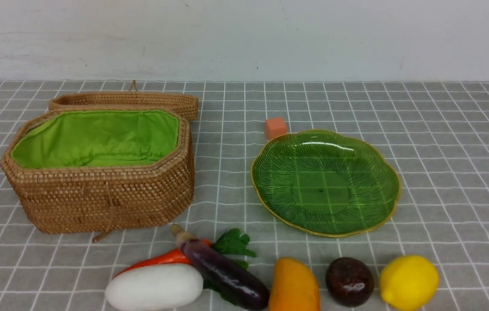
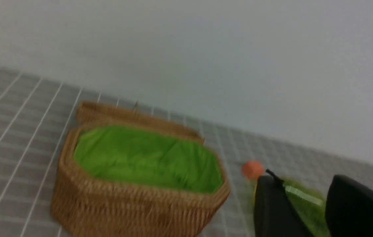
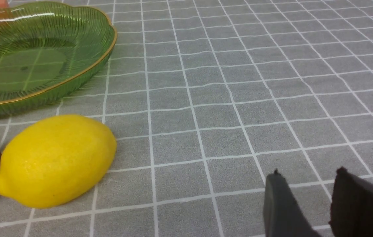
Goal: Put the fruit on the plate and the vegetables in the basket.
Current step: Take a daikon with your left arm and place it on the basket on the left.
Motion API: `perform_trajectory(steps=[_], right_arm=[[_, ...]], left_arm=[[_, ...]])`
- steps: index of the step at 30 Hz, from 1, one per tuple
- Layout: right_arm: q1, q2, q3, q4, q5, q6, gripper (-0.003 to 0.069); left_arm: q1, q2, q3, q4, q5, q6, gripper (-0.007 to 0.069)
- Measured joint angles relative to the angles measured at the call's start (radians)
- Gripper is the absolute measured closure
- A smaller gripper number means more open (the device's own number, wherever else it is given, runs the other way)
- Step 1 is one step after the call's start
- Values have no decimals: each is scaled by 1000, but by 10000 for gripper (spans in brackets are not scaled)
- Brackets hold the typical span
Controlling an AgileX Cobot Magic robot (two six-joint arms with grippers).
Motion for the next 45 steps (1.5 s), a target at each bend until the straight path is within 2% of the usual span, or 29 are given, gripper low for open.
perform_trajectory(steps=[7,10,15,19,21,22,23,24,25,27,29,33,37,45], right_arm=[[0,0,0,0,0,0,418],[0,0,0,0,0,0,418],[0,0,0,0,0,0,418],[0,0,0,0,0,0,418],[0,0,0,0,0,0,418],[0,0,0,0,0,0,418],[0,0,0,0,0,0,418],[0,0,0,0,0,0,418],[0,0,0,0,0,0,418],[0,0,0,0,0,0,418],[0,0,0,0,0,0,418],[0,0,0,0,0,0,418],[0,0,0,0,0,0,418],[0,0,0,0,0,0,418]], left_arm=[[-133,153,59,39,49,24,386],[-190,308,83,41,106,93,386],[-228,470,83,19,108,210,369],[-290,603,83,6,129,405,291],[-316,646,83,4,129,465,247],[-349,699,83,6,122,531,172],[-357,712,83,8,120,543,163],[-382,762,83,23,98,579,94],[-384,767,83,26,91,588,77],[-402,840,83,85,43,625,-5],[-403,883,83,133,10,634,-34],[-403,960,83,221,-64,641,-40],[-403,1032,83,266,-141,644,-13],[-403,1097,83,293,-181,644,120]])
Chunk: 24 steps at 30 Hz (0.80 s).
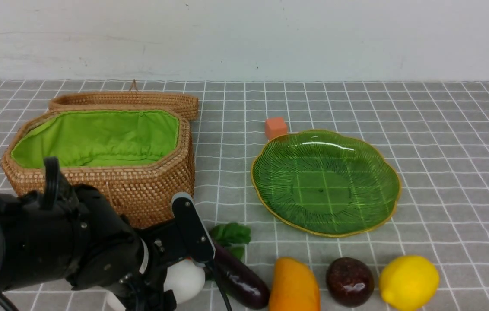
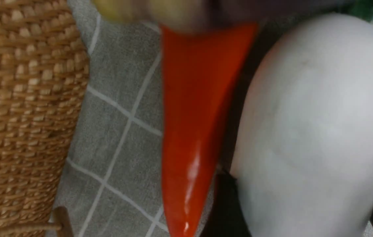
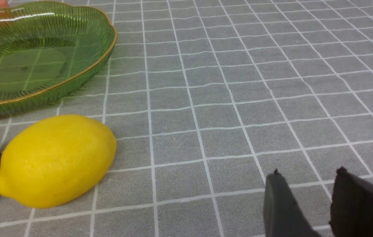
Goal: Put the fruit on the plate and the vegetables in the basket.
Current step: Take a daikon with your left arm and place it on the basket on the left.
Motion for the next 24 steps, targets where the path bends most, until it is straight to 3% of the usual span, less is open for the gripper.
perform_trajectory(steps=[8,15,18,19,24], right_arm=[[0,0,0,0,0,0,418],[0,0,0,0,0,0,418],[0,0,0,0,0,0,418],[0,0,0,0,0,0,418],[0,0,0,0,0,0,418]], left_arm=[[0,-33,-3,-16,124,3,120],[23,-212,-97,-171,402,190,122],[95,-271,-185,-247,514,262,124],[169,-290,-261,-280,547,297,124],[304,-281,-396,-302,514,323,124]])
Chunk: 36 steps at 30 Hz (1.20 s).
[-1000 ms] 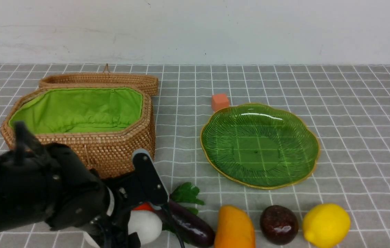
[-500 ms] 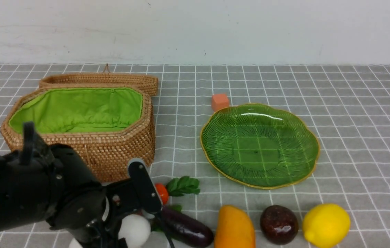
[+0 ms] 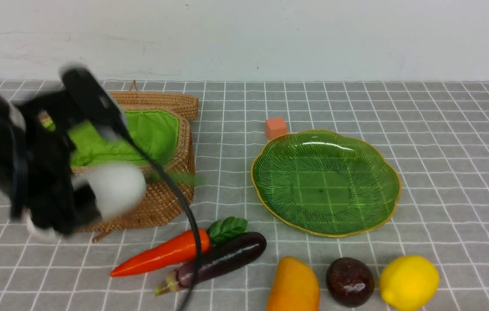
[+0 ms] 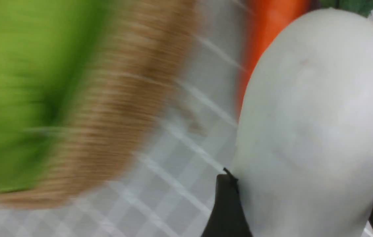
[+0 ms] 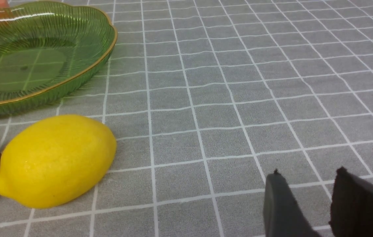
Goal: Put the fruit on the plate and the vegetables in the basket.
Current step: Take a daikon with your left arm and place it on the basket on the left, then use the left arm to grab an eggplant and put it into the left basket
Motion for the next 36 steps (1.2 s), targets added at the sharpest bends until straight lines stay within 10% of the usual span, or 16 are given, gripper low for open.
perform_trajectory(steps=[11,24,36], right_arm=[[0,0,0,0,0,0,418],[0,0,0,0,0,0,418],[0,0,0,0,0,0,418]], left_arm=[[101,224,-72,165,-472,-4,127],[101,262,-49,122,-431,-99,-38],[-71,83,-42,-248,-163,45,95]])
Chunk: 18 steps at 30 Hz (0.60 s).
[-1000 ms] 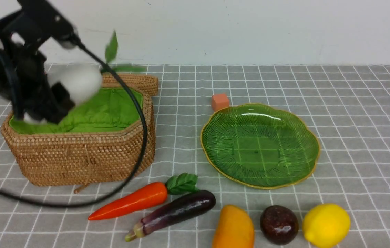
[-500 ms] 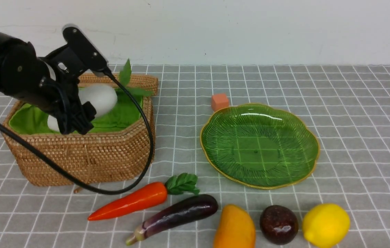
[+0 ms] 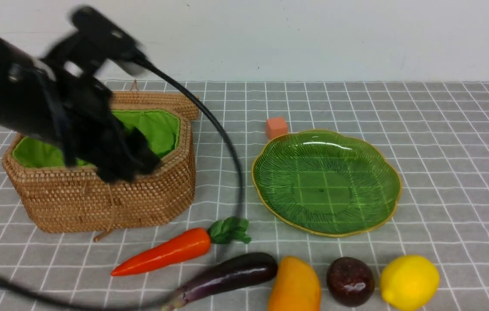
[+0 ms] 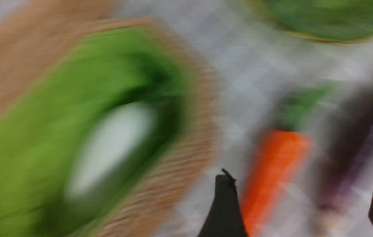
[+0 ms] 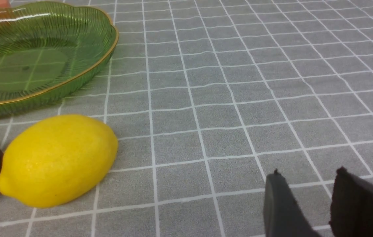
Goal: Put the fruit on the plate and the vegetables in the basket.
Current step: Use the left arm to grab an eggplant and put it into the left basket
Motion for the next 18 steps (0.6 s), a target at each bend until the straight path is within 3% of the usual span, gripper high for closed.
perform_trajectory(steps=[5,9,18], right_arm=[[0,0,0,0,0,0,418],[0,0,0,0,0,0,418],[0,0,0,0,0,0,418]], left_arm=[[-172,114,0,33,40,-16,101],[-239,250,0,52,16,-49,101],[-253,468,0,64,-62,-60,125]])
